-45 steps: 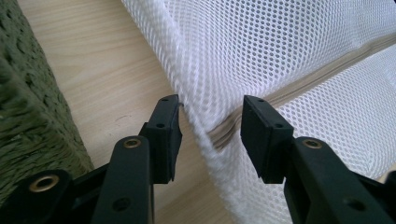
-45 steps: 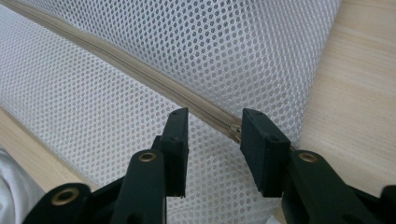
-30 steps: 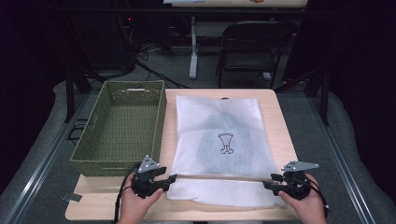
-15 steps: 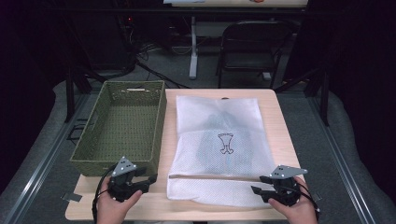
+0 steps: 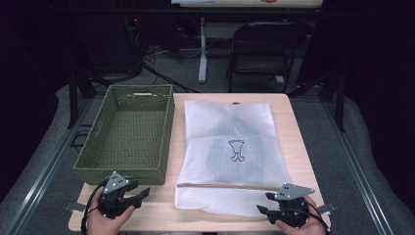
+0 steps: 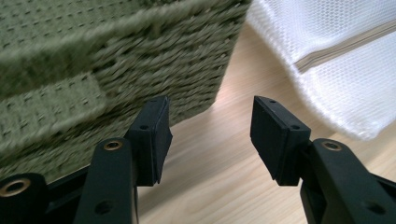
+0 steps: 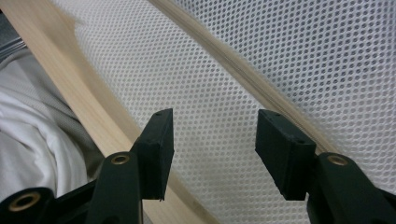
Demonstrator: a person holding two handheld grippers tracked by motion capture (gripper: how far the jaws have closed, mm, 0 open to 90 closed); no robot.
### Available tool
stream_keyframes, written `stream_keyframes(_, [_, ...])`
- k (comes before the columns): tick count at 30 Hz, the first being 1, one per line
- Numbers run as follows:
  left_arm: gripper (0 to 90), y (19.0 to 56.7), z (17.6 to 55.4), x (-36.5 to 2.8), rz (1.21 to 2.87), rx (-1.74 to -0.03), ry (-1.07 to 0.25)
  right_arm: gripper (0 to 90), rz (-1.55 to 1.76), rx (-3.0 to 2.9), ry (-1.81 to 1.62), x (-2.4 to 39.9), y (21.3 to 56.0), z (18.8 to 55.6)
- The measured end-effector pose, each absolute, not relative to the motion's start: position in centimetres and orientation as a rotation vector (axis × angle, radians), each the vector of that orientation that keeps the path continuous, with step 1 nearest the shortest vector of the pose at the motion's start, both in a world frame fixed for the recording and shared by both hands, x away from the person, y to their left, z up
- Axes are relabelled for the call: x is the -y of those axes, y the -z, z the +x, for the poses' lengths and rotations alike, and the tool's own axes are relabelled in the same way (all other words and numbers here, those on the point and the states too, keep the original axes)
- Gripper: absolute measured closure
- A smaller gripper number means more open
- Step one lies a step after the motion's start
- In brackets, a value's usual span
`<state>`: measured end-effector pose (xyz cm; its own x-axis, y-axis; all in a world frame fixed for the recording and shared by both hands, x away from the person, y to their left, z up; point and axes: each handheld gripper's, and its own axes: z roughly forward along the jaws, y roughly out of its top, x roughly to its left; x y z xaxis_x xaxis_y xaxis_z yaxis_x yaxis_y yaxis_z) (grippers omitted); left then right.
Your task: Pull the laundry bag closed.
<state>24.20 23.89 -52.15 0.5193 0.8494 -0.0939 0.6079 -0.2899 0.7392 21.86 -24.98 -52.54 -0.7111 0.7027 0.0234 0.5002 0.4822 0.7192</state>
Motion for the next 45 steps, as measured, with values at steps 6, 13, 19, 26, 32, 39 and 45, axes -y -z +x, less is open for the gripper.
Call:
stream_keyframes(6, [47.7, 53.0, 24.1, -24.9, 2.004, -1.225, -0.43, 50.1, 1.029, -2.484, -1.013, 24.6, 53.0, 21.4])
stream_keyframes(13, [48.0, 53.8, 24.2, -25.6, 2.006, -1.26, -0.422, 51.9, 1.046, -2.491, -0.976, 24.7, 53.3, 21.4])
stream_keyframes(19, [48.1, 54.1, 24.3, -26.0, 2.017, -1.278, -0.439, 53.0, 1.068, -2.496, -0.98, 25.0, 53.8, 21.4])
stream_keyframes(26, [48.1, 54.5, 24.4, -26.6, 2.016, -1.302, -0.442, 54.5, 1.069, -2.492, -0.988, 25.2, 54.4, 21.2])
stream_keyframes(32, [48.1, 54.6, 24.4, -27.0, 2.005, -1.317, -0.44, 54.5, 1.058, -2.487, -0.984, 25.1, 54.5, 21.1])
stream_keyframes(39, [48.0, 54.9, 24.4, -27.0, 2.006, -1.319, -0.426, 53.0, 1.048, -2.479, -0.984, 25.1, 54.7, 21.2])
stream_keyframes(45, [47.8, 55.2, 24.6, -27.0, 2.007, -1.323, -0.411, 51.8, 1.064, -2.47, -0.985, 25.4, 54.8, 21.3])
